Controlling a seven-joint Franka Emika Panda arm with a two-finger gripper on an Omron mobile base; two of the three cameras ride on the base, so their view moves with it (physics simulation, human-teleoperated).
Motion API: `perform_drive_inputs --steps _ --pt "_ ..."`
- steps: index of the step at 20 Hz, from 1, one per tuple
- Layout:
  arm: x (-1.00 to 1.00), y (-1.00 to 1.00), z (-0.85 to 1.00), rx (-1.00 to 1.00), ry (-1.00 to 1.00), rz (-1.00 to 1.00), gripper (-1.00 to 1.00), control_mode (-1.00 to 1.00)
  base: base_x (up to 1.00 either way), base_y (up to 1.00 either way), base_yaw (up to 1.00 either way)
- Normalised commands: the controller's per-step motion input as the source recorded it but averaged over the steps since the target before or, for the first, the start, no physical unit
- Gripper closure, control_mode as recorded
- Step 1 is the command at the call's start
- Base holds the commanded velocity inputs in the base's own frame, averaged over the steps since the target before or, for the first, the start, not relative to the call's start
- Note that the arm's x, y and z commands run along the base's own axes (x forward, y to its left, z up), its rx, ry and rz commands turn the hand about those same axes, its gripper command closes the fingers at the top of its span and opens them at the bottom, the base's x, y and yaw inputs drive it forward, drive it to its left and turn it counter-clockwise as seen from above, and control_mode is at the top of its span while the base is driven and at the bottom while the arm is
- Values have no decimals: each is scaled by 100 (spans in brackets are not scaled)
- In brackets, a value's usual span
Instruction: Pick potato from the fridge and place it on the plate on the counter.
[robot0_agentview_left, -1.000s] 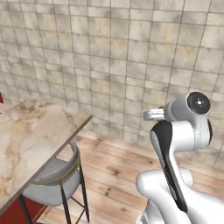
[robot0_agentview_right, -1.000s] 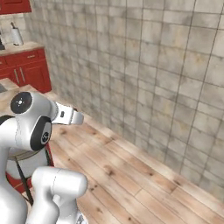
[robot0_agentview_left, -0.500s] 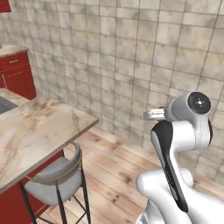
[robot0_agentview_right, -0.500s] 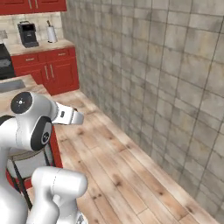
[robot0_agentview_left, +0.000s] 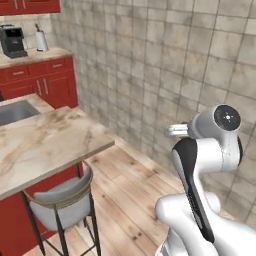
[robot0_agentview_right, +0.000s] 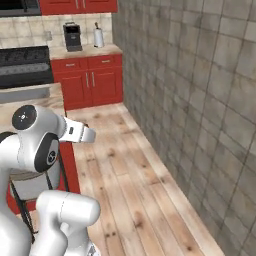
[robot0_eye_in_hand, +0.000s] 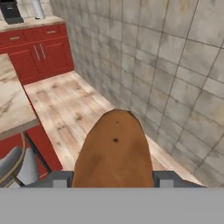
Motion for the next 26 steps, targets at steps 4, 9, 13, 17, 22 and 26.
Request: perform_drive_inputs --steps 4,9,13,17,22,26 --pt "0 0 0 0 0 0 100 100 16 -70 41" --pt "0 0 0 0 0 0 100 100 19 -65 41" --pt "0 0 0 0 0 0 100 100 21 -63 41" --pt "0 0 0 0 0 0 100 100 22 -60 41" --pt "0 0 0 0 0 0 100 100 28 -58 41" --pt "0 0 0 0 0 0 100 100 39 -54 40"
